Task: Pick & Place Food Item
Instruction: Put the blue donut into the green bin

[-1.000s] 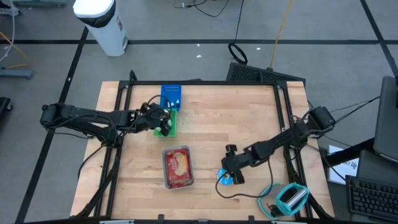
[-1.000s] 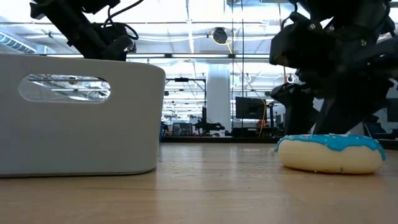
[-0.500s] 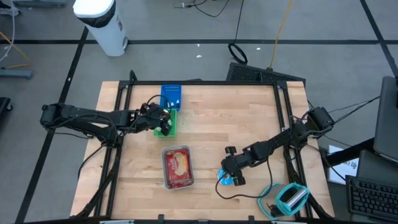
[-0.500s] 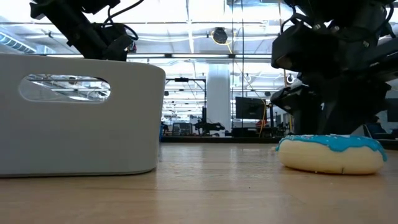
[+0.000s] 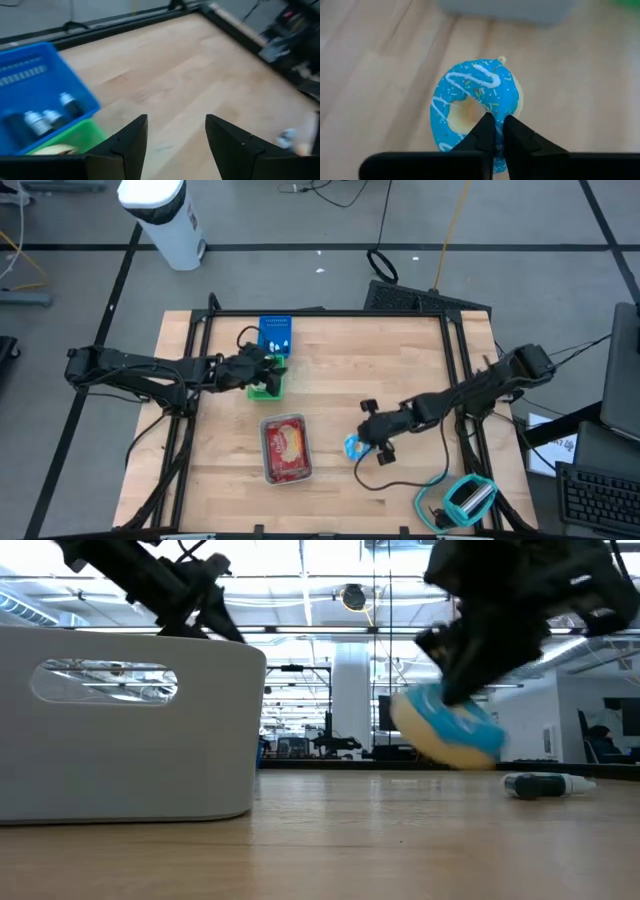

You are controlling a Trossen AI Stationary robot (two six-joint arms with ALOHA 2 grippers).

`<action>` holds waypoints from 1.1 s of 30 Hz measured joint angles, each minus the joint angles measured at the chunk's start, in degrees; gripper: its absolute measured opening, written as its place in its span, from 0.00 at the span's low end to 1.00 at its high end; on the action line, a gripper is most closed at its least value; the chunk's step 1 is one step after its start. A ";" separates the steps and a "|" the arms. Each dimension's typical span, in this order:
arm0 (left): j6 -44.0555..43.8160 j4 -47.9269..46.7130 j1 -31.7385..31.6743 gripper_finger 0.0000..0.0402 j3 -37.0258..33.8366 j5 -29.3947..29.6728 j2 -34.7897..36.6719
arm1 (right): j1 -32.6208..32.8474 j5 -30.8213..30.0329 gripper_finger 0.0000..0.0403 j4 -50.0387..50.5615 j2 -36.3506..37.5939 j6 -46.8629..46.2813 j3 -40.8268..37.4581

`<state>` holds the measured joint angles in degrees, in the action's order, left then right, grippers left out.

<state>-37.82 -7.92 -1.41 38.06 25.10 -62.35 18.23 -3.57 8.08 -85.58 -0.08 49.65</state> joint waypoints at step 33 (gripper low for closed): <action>26.66 45.70 2.21 0.50 -0.04 -10.08 -20.94 | -14.15 -22.61 0.05 -28.91 5.53 23.74 0.02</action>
<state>-11.17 37.78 0.80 38.02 15.03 -83.29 4.08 -26.18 -20.83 -80.05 23.66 49.67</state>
